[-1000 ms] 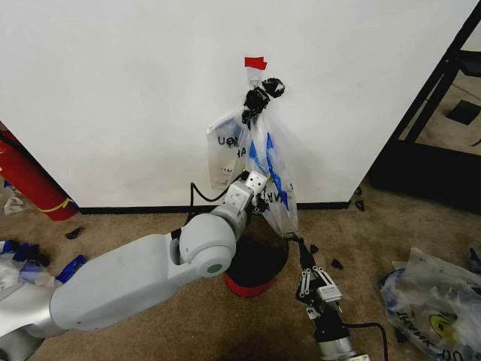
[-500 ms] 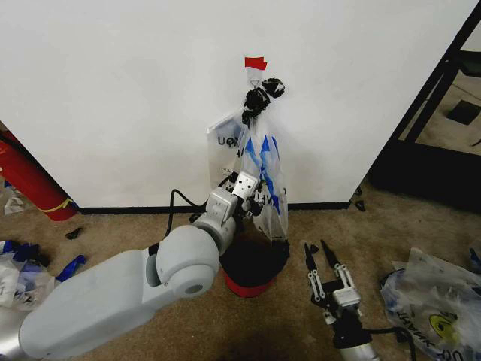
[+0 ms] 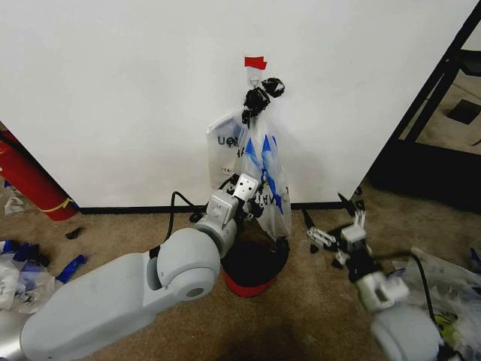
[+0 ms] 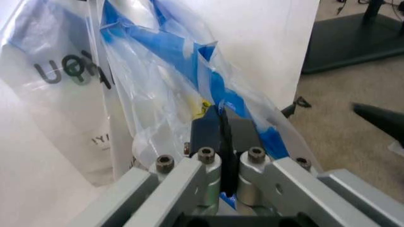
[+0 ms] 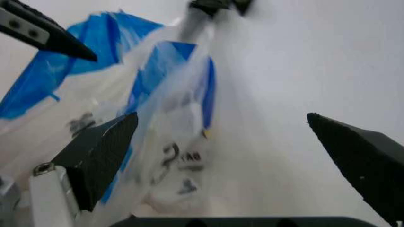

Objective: Pick up the garbage bag from the wall and place it over the trash bin.

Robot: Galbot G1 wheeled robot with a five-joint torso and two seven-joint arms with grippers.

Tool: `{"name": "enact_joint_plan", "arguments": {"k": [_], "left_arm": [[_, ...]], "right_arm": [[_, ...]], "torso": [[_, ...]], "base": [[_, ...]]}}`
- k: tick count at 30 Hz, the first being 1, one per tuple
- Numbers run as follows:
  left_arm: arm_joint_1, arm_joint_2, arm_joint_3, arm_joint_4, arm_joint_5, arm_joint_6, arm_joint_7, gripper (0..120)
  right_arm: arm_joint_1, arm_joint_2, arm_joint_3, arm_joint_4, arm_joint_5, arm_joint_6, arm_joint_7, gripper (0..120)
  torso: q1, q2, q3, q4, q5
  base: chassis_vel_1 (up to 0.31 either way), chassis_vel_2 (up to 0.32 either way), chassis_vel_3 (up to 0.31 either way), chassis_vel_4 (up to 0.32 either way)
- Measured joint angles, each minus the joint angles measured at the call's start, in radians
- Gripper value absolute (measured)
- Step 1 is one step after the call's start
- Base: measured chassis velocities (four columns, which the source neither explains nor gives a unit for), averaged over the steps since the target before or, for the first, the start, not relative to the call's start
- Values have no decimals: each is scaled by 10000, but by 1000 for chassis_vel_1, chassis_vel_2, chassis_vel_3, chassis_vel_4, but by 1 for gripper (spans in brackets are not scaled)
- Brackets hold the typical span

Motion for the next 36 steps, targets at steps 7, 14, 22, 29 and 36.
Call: {"name": "enact_joint_plan", "arguments": {"k": [7, 14, 22, 29, 36], "left_arm": [[10, -6, -86, -27, -14, 26, -32, 0], [133, 34, -169, -93, -17, 33, -38, 0], [80, 56, -170, -119, -16, 36, -23, 0], [29, 46, -111, -168, -23, 41, -16, 0], [64, 57, -120, -193, -26, 46, -15, 0]], "right_arm": [[2516, -1112, -2093, -762, 260, -411, -122, 100], [3792, -860, -3321, -1341, 215, -627, -115, 98], [4304, -651, -3873, -1700, -236, -678, -123, 81], [4793, -680, -4295, -1869, -534, -927, -174, 51], [4901, -717, -4386, -1902, -661, -1103, -179, 25]], "torso": [[1, 0, 1, 1, 0], [0, 0, 0, -1, -2], [-1, 0, -1, -2, -2], [-1, 0, -1, -2, -3], [-1, 0, -1, -1, -3]], "base": [[0, 0, 0, 0], [0, 0, 0, 0], [0, 0, 0, 0], [0, 0, 0, 0], [0, 0, 0, 0]]}}
